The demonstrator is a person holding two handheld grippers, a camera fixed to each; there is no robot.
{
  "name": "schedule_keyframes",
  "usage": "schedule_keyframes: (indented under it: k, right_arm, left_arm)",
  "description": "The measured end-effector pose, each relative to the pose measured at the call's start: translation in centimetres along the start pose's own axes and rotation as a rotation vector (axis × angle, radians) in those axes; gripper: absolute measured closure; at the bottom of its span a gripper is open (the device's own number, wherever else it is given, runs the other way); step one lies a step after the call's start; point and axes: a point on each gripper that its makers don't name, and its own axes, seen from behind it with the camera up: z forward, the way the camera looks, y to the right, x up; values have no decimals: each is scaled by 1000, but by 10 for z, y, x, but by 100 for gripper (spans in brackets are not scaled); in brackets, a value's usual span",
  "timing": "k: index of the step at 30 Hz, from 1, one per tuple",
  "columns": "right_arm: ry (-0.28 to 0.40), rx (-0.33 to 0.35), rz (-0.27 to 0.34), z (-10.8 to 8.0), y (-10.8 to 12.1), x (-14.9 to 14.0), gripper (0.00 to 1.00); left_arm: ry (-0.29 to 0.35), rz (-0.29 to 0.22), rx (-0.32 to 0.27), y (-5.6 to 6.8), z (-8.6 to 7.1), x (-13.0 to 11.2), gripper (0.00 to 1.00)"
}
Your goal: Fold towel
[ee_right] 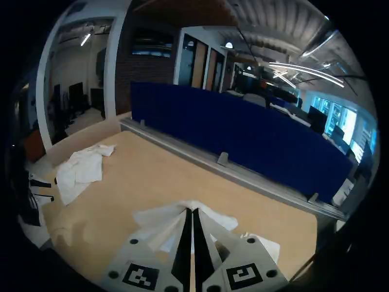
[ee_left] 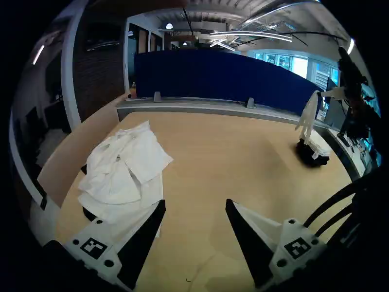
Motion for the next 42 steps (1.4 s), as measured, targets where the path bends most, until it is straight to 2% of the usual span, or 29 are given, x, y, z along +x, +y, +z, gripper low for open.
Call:
schedule_keyframes:
  k: [15, 21, 30, 42]
  right_arm:
    - [-28, -94, 24, 25, 98, 12, 99]
    - [-49, -131, 33, 37, 130, 11, 99]
    - [-62, -161, 43, 50, 156, 13, 99]
    - [-75, -182, 56, 57, 176, 12, 99]
  left_arm:
    - [-19, -3, 43, -5, -4, -6, 8]
    - [-22, -10, 54, -6, -2, -8, 8]
    - [-29, -6, 58, -3, 3, -8, 8]
    - [-35, -12, 64, -2, 4, -6, 8]
